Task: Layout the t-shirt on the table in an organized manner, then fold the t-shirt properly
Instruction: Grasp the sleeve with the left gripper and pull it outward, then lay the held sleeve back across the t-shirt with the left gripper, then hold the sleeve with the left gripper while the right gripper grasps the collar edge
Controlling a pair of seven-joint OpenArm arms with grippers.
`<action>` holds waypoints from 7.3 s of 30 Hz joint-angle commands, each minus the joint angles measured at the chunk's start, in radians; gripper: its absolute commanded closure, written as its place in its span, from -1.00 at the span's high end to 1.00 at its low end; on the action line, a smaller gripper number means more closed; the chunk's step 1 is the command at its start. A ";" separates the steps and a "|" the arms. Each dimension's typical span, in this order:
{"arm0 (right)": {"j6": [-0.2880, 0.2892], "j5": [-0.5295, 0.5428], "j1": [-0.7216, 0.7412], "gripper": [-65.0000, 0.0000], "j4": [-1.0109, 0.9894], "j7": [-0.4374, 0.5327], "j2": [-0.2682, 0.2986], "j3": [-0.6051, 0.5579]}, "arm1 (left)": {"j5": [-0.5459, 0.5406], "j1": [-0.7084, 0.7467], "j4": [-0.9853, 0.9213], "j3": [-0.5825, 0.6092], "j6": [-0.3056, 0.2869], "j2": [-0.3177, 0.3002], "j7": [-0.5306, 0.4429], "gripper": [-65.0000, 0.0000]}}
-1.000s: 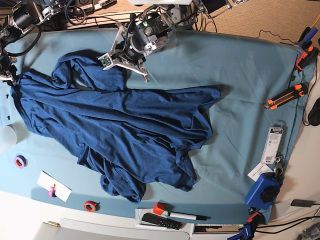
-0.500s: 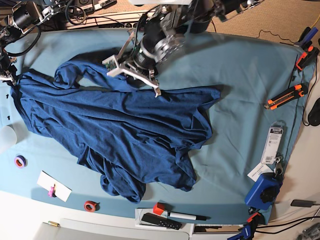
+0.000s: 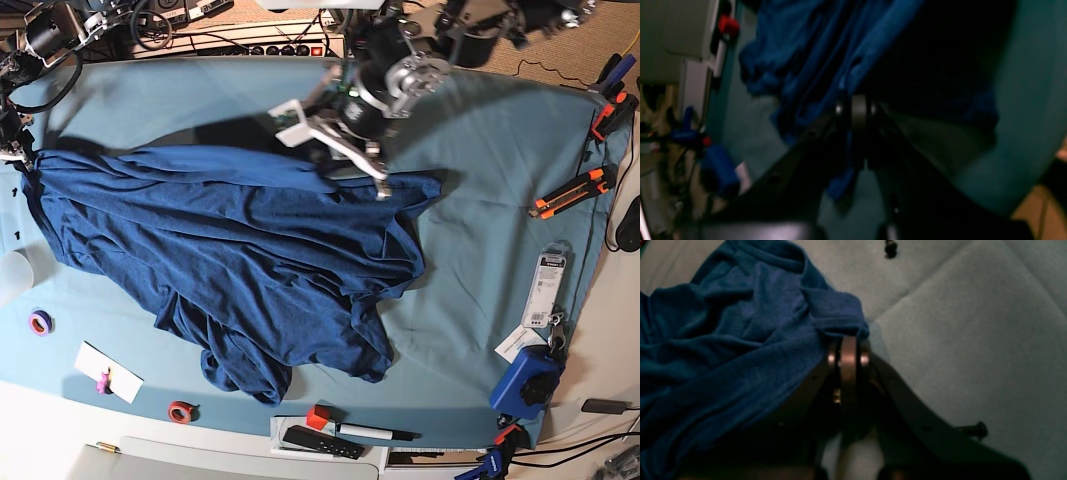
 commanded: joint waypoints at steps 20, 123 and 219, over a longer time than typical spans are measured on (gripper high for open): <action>0.007 -0.017 0.008 -0.96 0.015 0.040 0.031 0.003 | -0.470 0.052 0.116 -0.002 -0.225 -0.164 0.072 -1.00; 0.117 0.307 0.008 -0.11 0.015 -0.167 0.038 0.015 | -0.334 -0.092 -0.017 -0.107 -0.013 -0.156 0.119 -1.00; -0.188 0.259 -0.233 -0.12 0.425 -0.066 -0.543 0.032 | -0.372 0.005 -0.017 -0.107 -0.014 -0.150 0.097 -1.00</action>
